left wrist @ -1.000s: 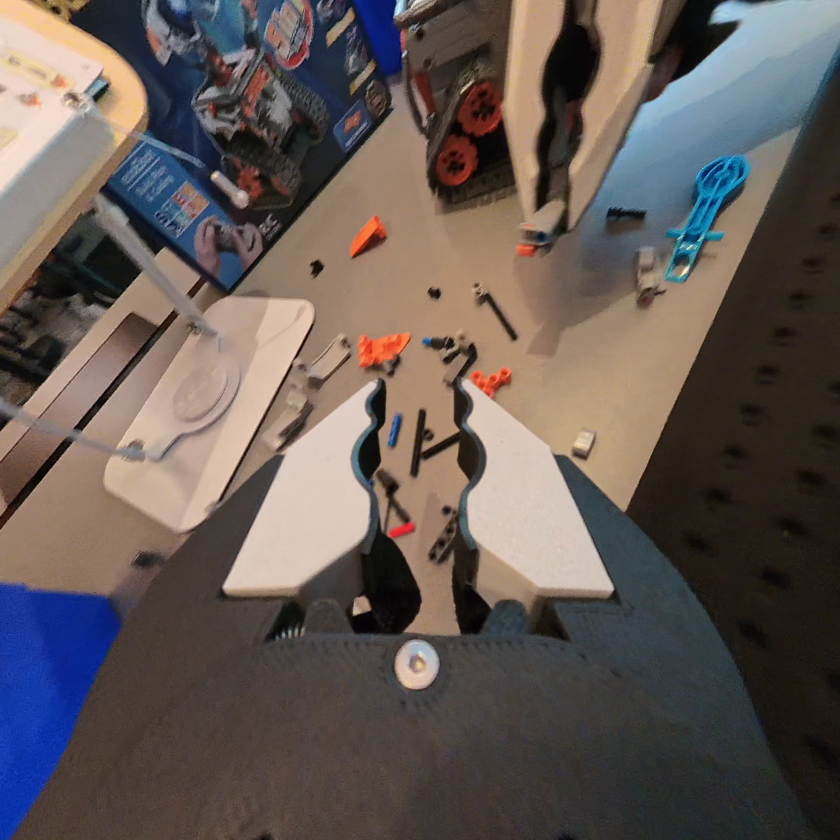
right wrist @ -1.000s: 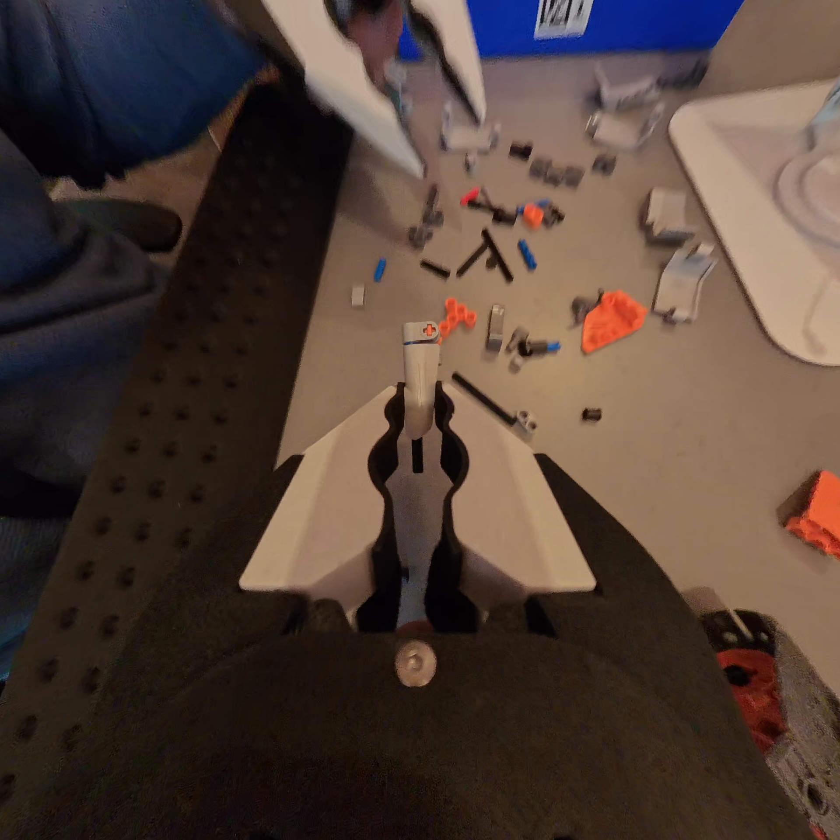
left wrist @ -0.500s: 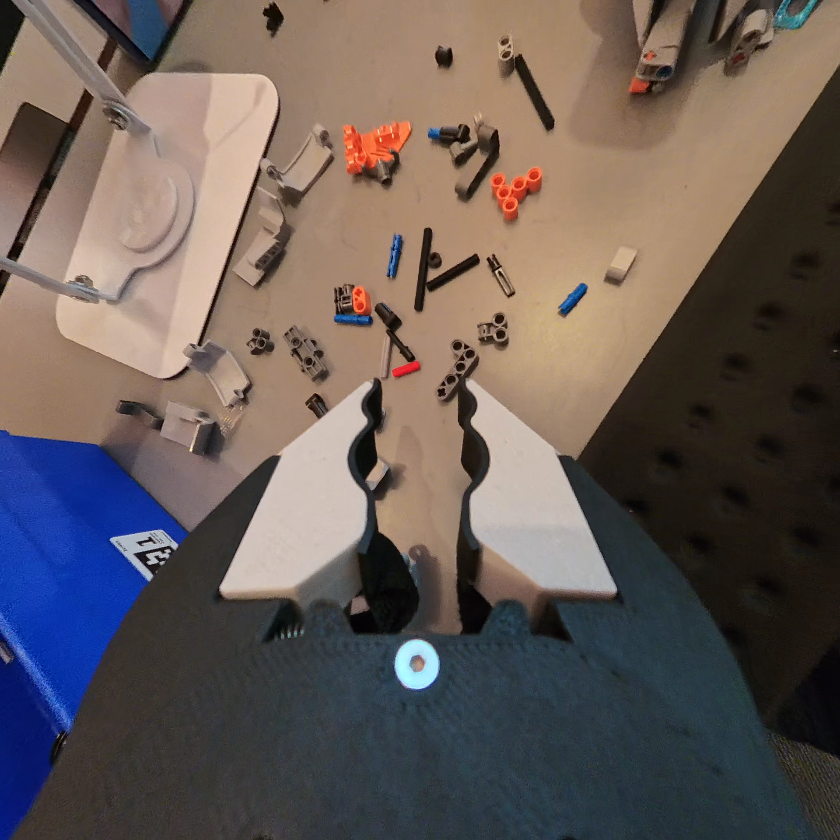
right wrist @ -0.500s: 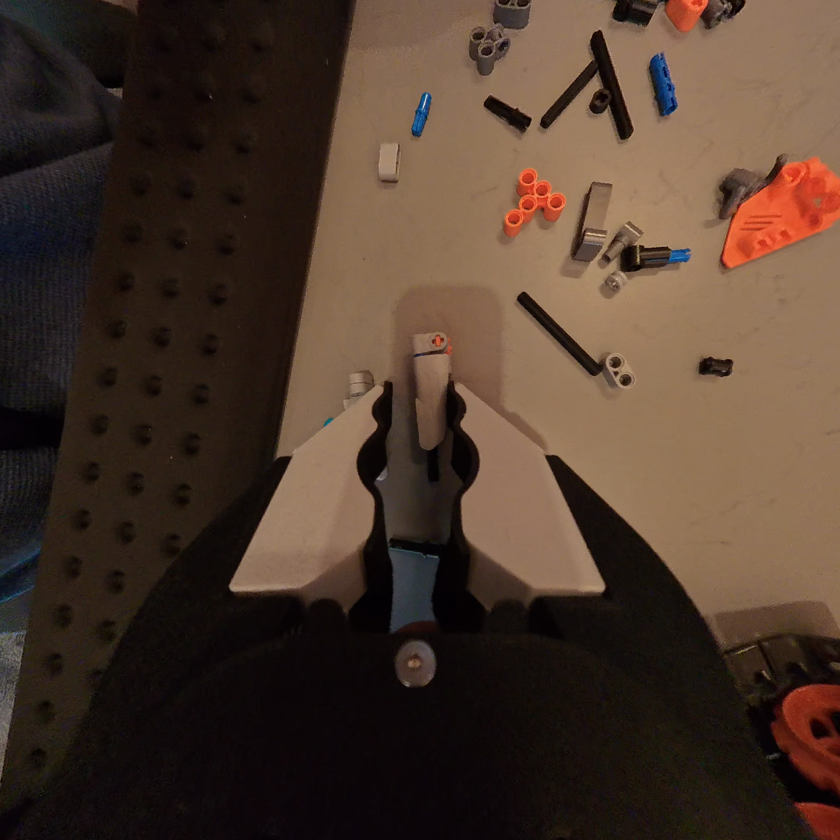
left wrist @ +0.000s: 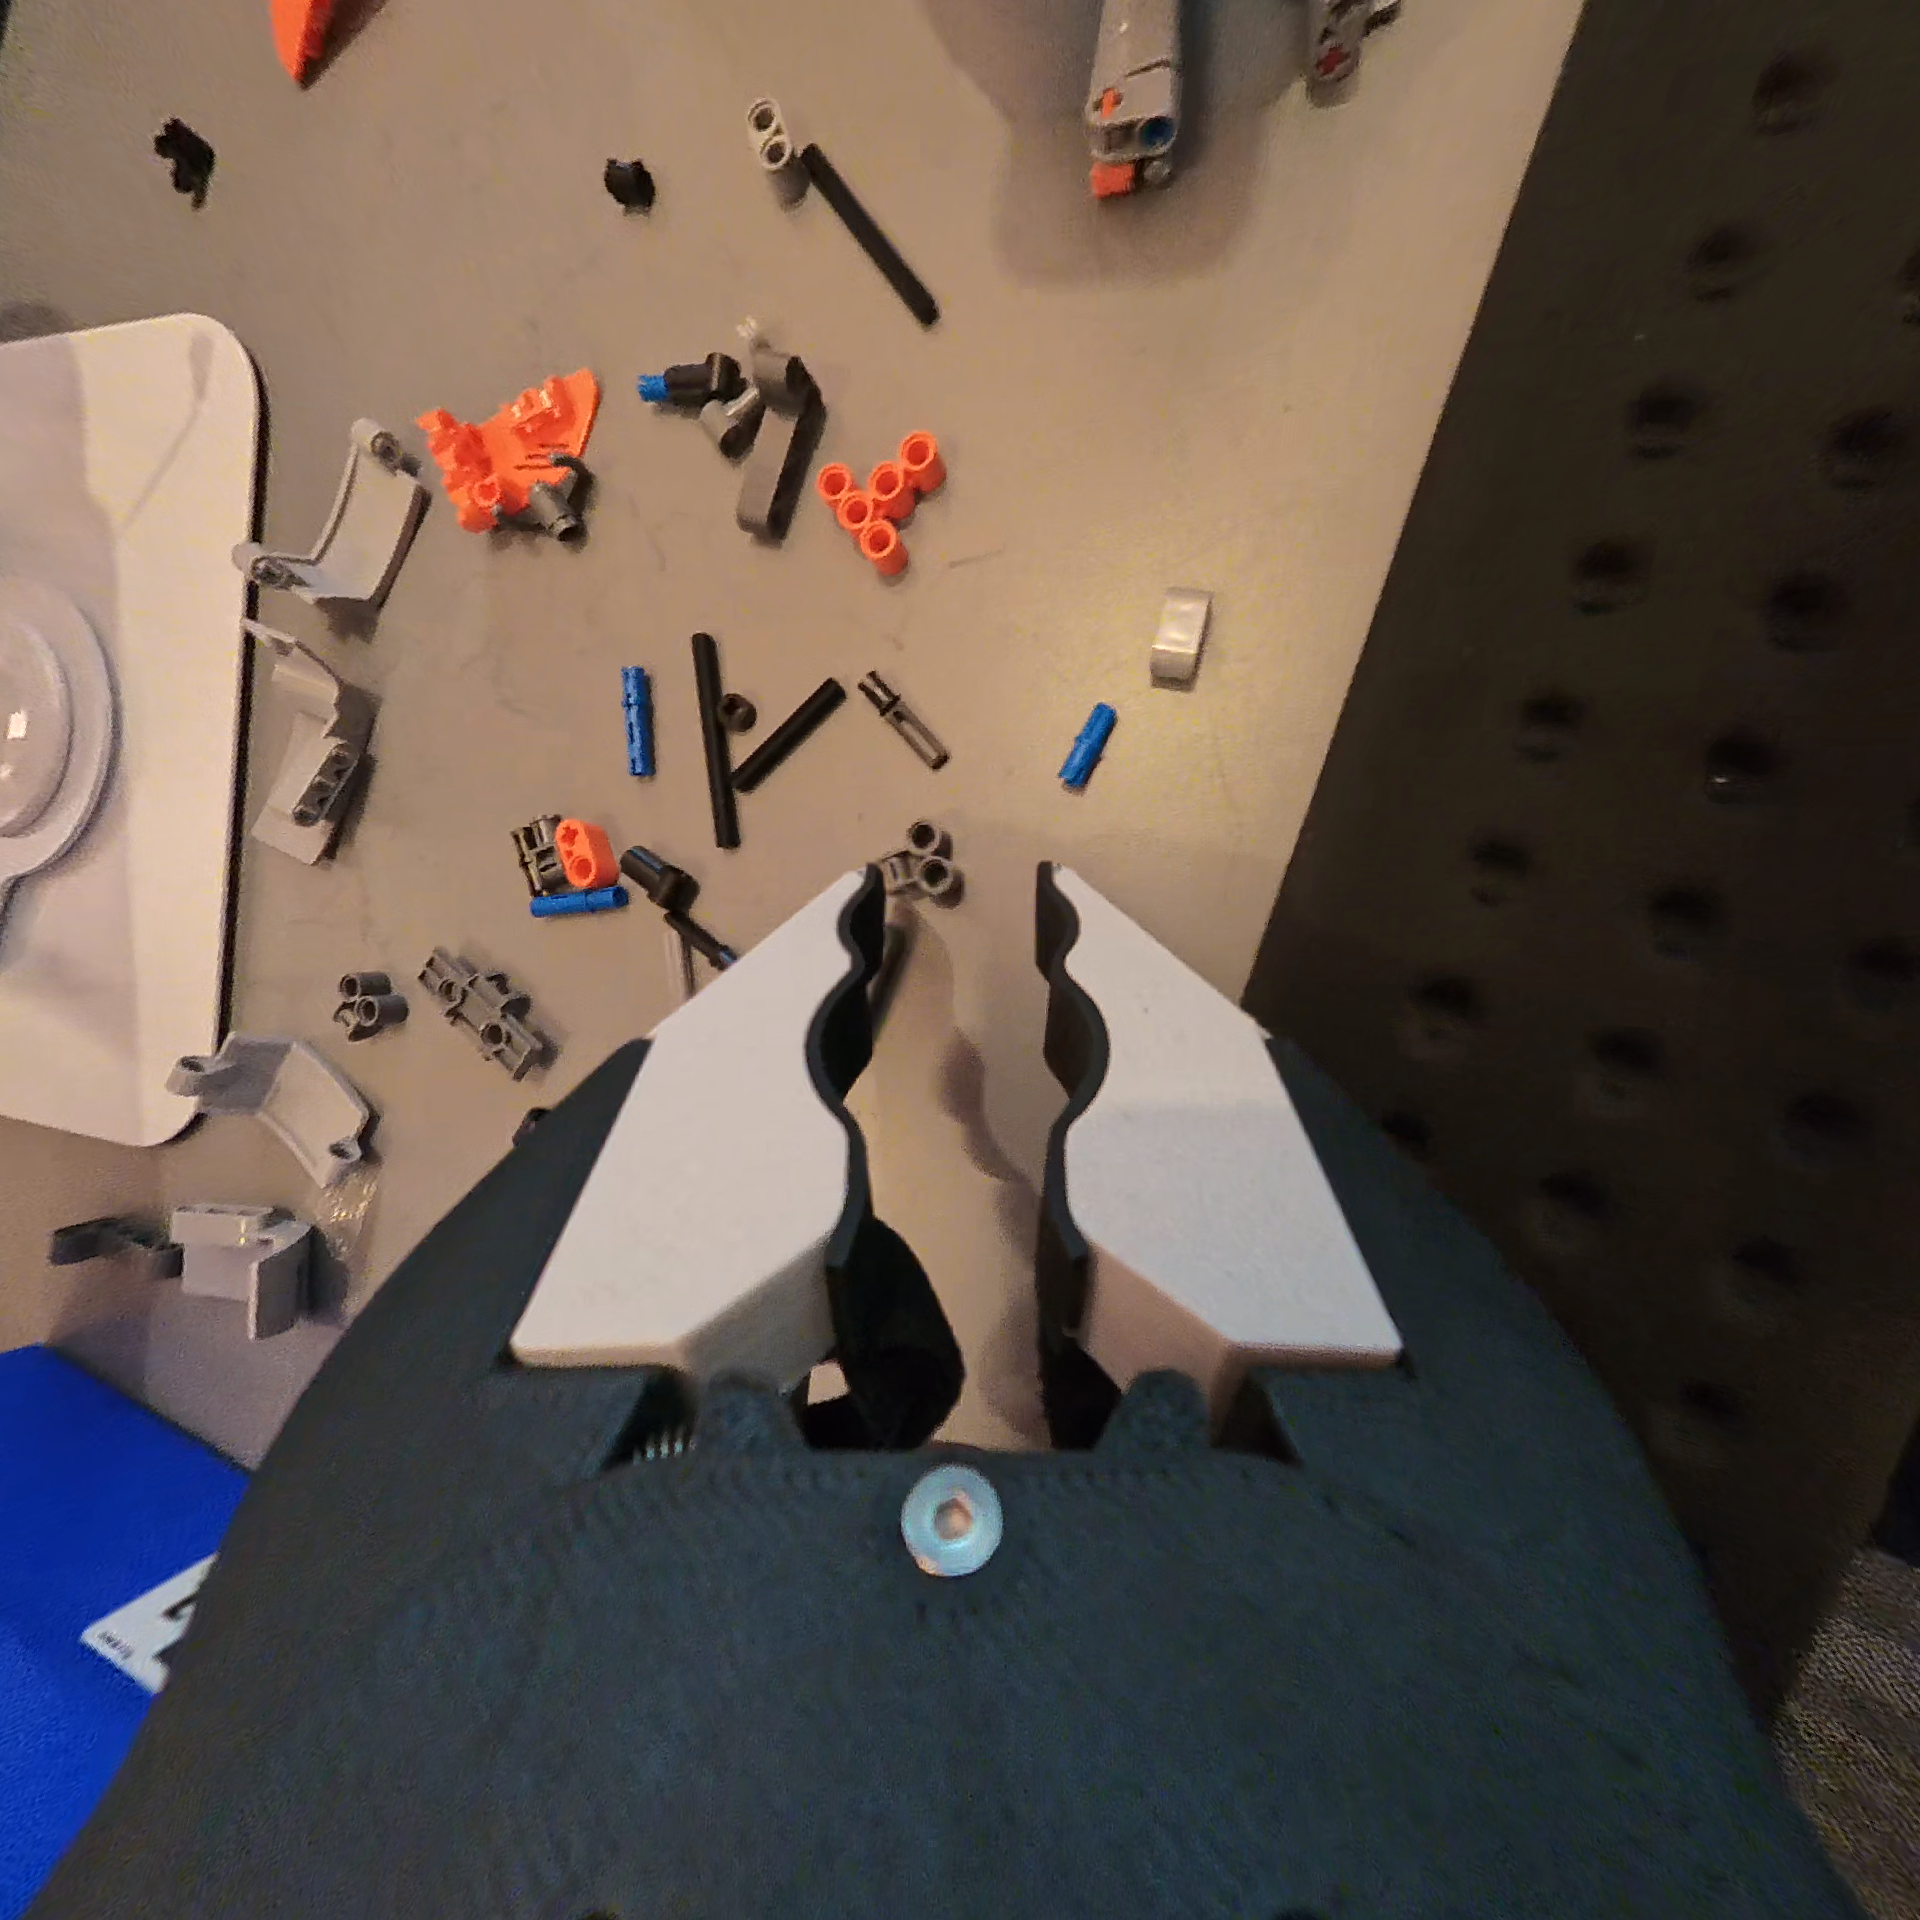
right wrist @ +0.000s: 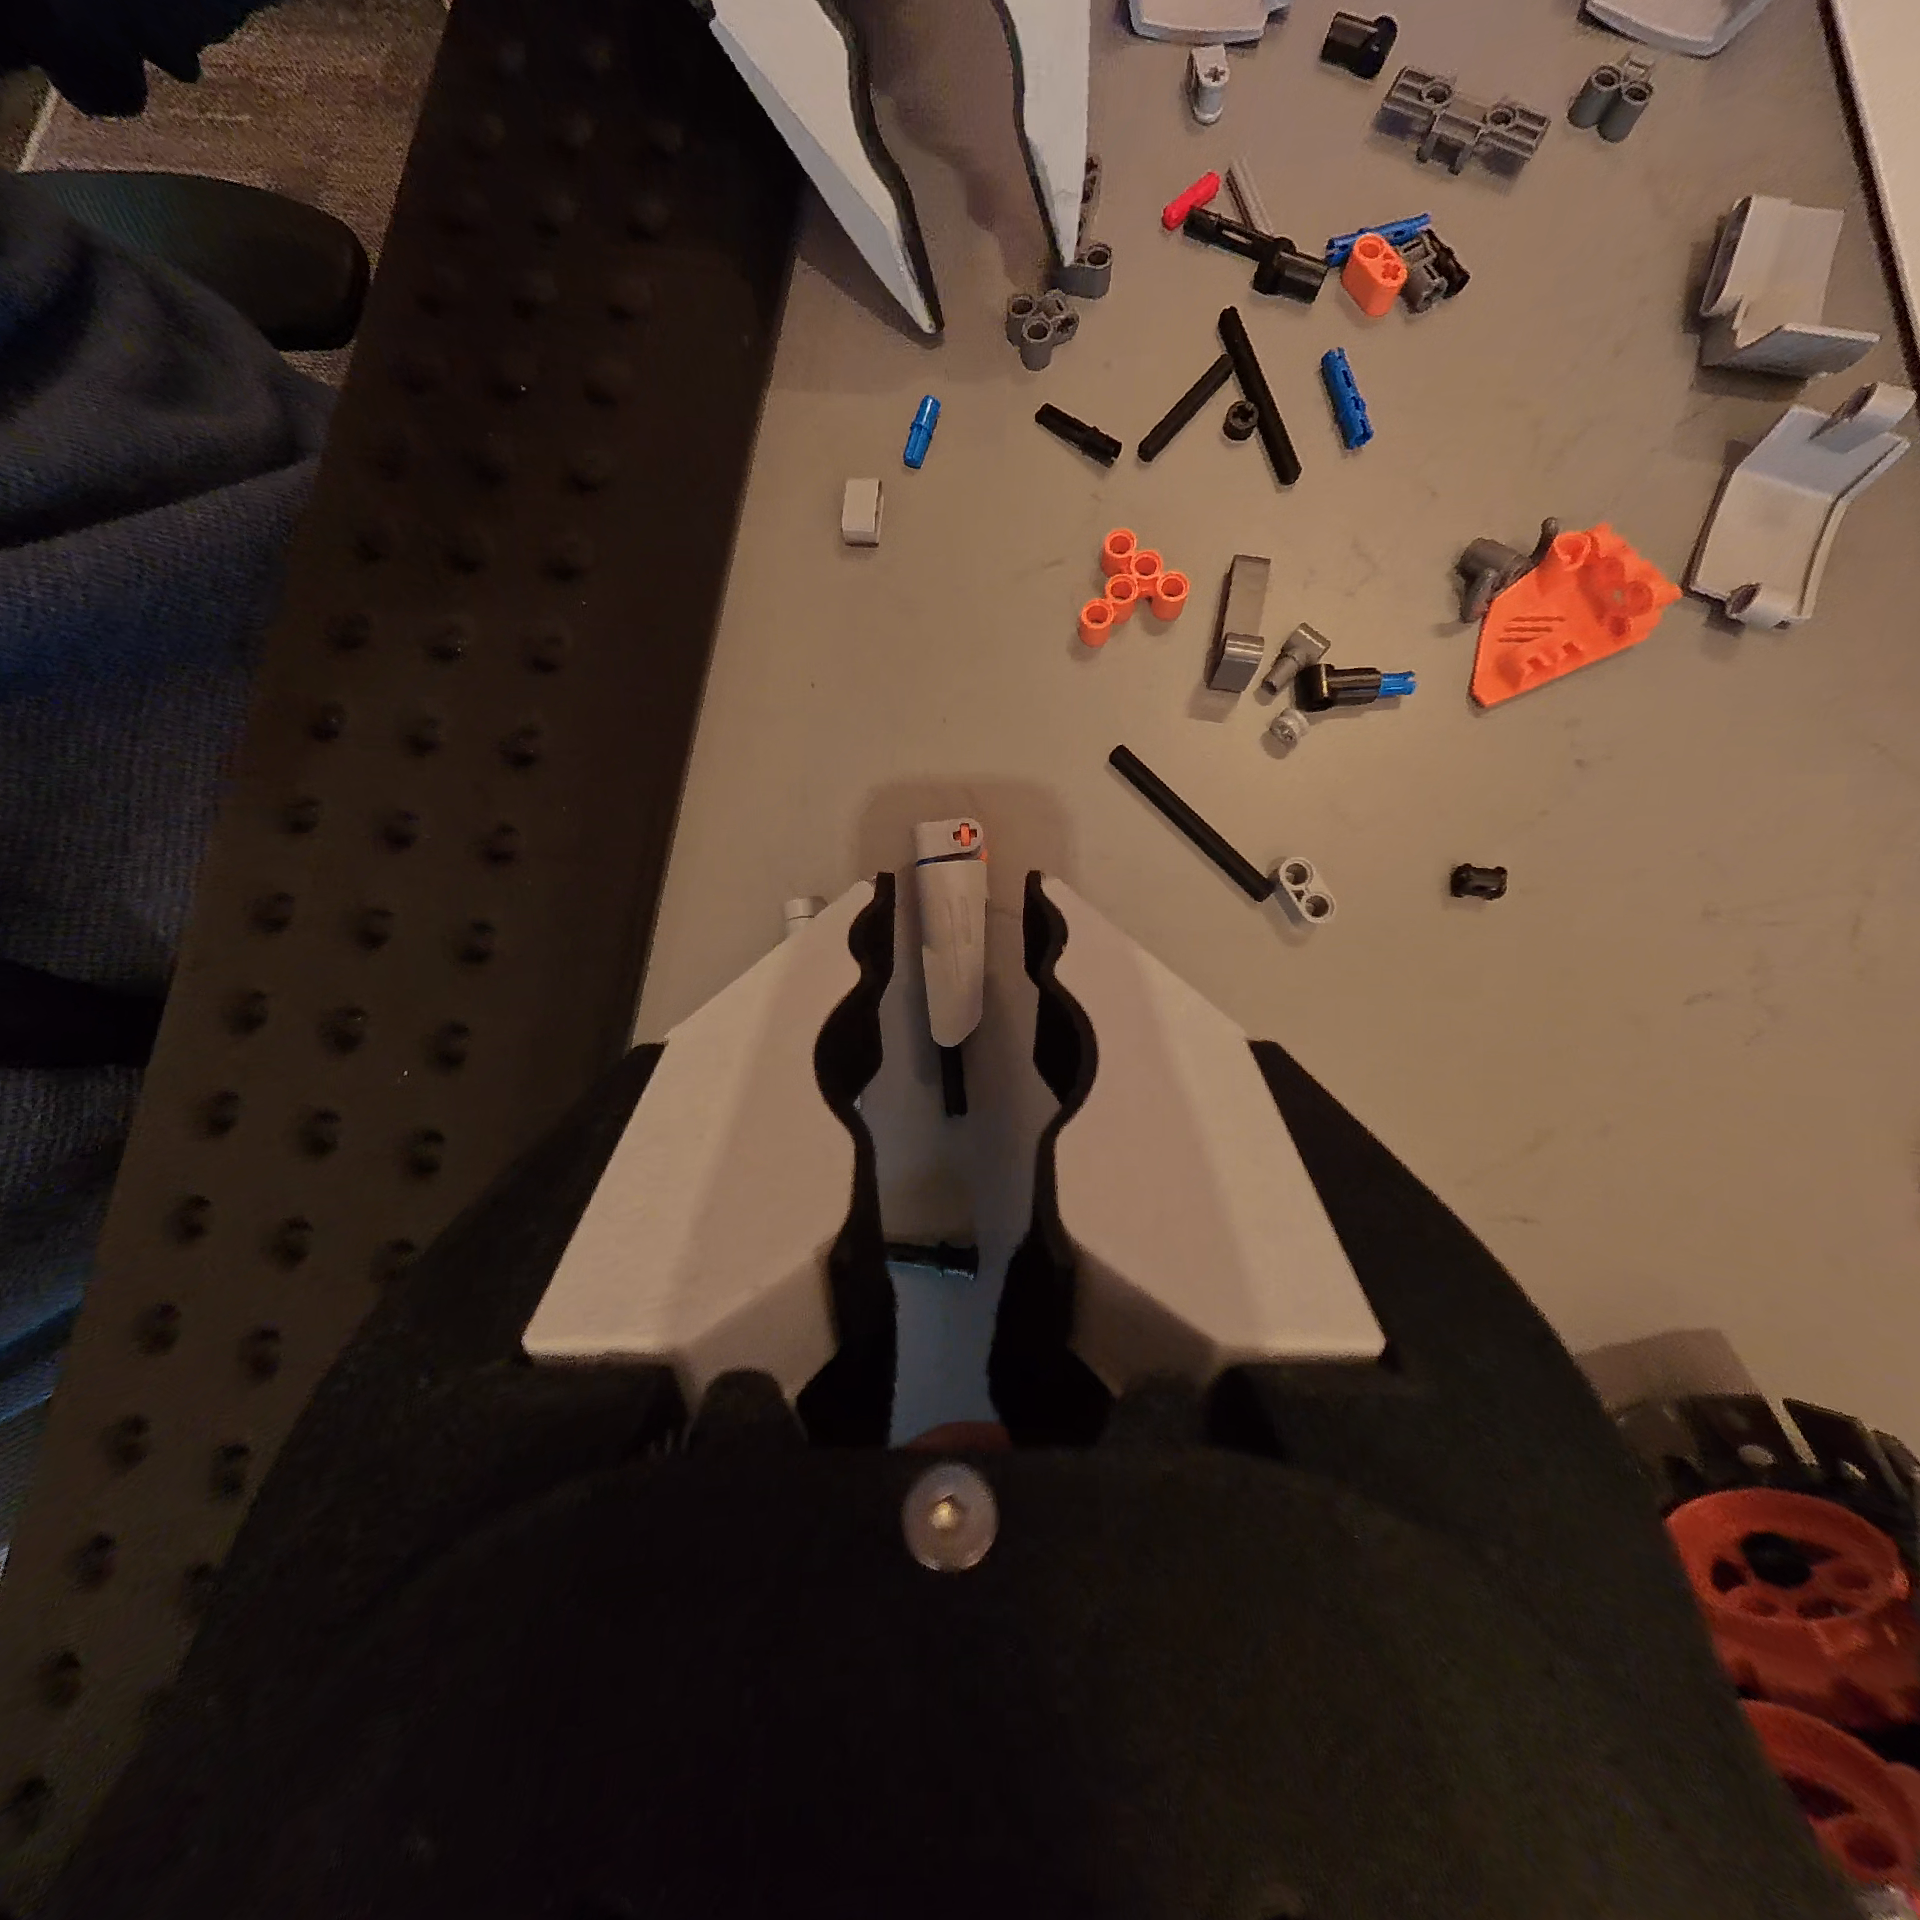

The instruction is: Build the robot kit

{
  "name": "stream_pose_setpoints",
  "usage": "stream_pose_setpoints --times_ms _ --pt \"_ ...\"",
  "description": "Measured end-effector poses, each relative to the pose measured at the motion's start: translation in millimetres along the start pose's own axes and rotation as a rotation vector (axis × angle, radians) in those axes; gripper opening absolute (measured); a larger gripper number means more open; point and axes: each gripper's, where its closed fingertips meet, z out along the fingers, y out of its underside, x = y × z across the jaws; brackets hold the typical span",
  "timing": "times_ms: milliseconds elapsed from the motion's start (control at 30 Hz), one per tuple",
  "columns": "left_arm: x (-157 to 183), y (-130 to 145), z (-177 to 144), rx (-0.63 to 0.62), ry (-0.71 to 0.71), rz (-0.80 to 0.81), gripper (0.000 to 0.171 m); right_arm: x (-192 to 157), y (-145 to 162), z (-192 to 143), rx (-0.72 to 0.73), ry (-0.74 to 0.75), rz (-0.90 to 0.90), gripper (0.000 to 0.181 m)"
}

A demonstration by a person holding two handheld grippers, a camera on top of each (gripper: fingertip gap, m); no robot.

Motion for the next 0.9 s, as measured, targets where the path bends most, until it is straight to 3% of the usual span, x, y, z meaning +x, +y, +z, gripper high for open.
stream_pose_setpoints --times_ms 167,433,600,733,900 --pt "17 9 -9 -0.004 0.086 0.001 0.023 2 -1 -2 0.012 0.01 -0.008 0.022" --pt "-20 22 -32 0.004 -0.077 -0.083 0.024 18 -11 -10 0.076 0.096 -0.006 0.022" --pt "-23 24 -31 0.003 -0.102 -0.086 0.026 25 -14 -6 0.07 0.139 -0.018 0.022" --pt "-27 8 -25 0.035 -0.108 -0.068 0.026 28 -16 -4 0.063 0.165 -0.027 0.022" --pt "-46 -32 -7 0.101 -0.123 -0.023 0.023 30 -17 -5 0.076 0.18 -0.028 0.021"
